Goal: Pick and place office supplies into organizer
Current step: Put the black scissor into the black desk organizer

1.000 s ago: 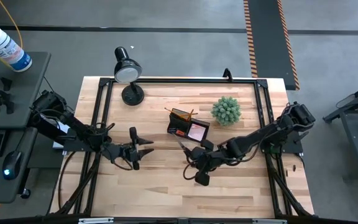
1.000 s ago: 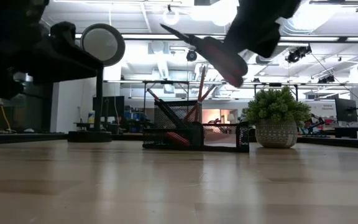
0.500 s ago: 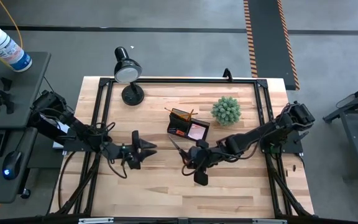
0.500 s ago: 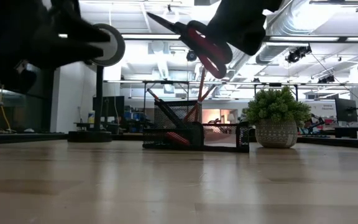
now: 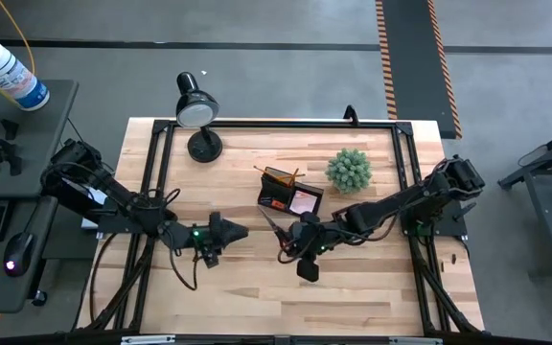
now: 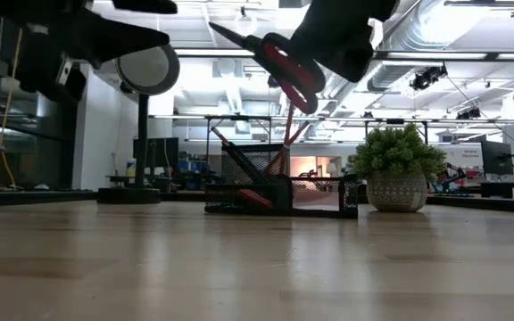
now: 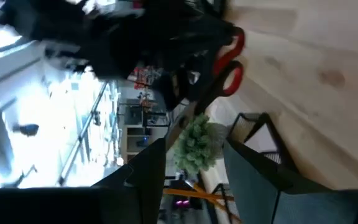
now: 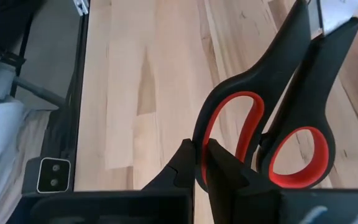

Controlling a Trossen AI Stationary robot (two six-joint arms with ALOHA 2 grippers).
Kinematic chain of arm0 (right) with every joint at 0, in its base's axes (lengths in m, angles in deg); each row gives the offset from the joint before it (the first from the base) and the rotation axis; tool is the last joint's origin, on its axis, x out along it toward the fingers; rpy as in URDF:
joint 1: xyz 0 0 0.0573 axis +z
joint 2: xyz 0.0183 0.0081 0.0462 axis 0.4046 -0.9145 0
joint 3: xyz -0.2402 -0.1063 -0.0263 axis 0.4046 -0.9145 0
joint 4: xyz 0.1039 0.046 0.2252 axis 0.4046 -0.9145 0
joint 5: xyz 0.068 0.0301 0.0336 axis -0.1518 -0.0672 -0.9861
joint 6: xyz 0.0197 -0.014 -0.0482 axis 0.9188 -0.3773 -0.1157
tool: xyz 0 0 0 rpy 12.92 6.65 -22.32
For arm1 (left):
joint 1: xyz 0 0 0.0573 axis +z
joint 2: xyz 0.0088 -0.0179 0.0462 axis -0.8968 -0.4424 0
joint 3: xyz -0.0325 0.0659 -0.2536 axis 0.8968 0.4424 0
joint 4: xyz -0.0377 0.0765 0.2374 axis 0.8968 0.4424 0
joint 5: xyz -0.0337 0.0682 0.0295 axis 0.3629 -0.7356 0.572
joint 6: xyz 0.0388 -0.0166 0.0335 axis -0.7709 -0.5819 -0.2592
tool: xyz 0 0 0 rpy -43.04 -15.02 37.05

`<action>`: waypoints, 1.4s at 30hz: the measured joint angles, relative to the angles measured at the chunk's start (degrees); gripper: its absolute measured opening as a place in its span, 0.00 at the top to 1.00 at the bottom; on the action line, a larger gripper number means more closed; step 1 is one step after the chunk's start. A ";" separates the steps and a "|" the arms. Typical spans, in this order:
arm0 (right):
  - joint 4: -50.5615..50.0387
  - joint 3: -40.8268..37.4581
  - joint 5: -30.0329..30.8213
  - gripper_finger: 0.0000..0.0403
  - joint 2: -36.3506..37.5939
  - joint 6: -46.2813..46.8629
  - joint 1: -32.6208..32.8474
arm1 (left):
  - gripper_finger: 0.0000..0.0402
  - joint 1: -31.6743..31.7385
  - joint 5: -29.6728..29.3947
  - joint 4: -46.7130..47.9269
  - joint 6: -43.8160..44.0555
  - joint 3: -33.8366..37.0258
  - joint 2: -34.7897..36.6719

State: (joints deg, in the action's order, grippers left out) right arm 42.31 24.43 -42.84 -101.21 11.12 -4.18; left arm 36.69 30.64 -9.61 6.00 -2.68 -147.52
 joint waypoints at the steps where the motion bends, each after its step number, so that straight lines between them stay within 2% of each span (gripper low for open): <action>1: 0.24 0.00 -0.32 0.98 0.00 0.06 -0.37 | 0.63 0.00 -0.23 2.35 -1.49 -1.06 0.00; 5: 0.40 0.00 -1.95 0.98 0.02 0.31 -1.87 | 0.63 0.00 -4.31 9.68 -5.70 -4.96 -0.41; 9: 0.97 0.00 -4.29 0.98 0.02 2.15 -3.60 | 0.63 0.02 -7.58 12.32 -12.60 -6.30 -1.46; 17: 2.02 0.00 -6.86 0.98 0.02 2.25 -5.17 | 0.63 0.02 -10.14 10.35 -23.28 -6.30 -4.20; 22: 2.05 0.00 -6.57 0.98 -0.07 0.88 -5.72 | 0.63 0.00 -8.68 2.92 -27.36 -6.53 -6.39; 27: 2.18 0.00 -6.88 0.98 -0.95 0.55 -6.11 | 0.63 0.02 -8.07 4.18 -27.71 -11.37 -8.69; 36: 3.32 0.00 -7.78 0.98 -1.29 -0.36 -6.24 | 0.63 0.07 -10.00 22.01 -26.34 -21.63 -14.85; 42: 3.80 0.00 -7.79 0.98 -1.31 -0.59 -6.15 | 0.63 1.52 -12.55 22.19 -25.86 -22.85 -17.92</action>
State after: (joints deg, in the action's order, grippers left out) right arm 46.11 24.43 -50.63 -102.52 10.53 -10.32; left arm 38.21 18.09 12.57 -19.85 -25.52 -165.44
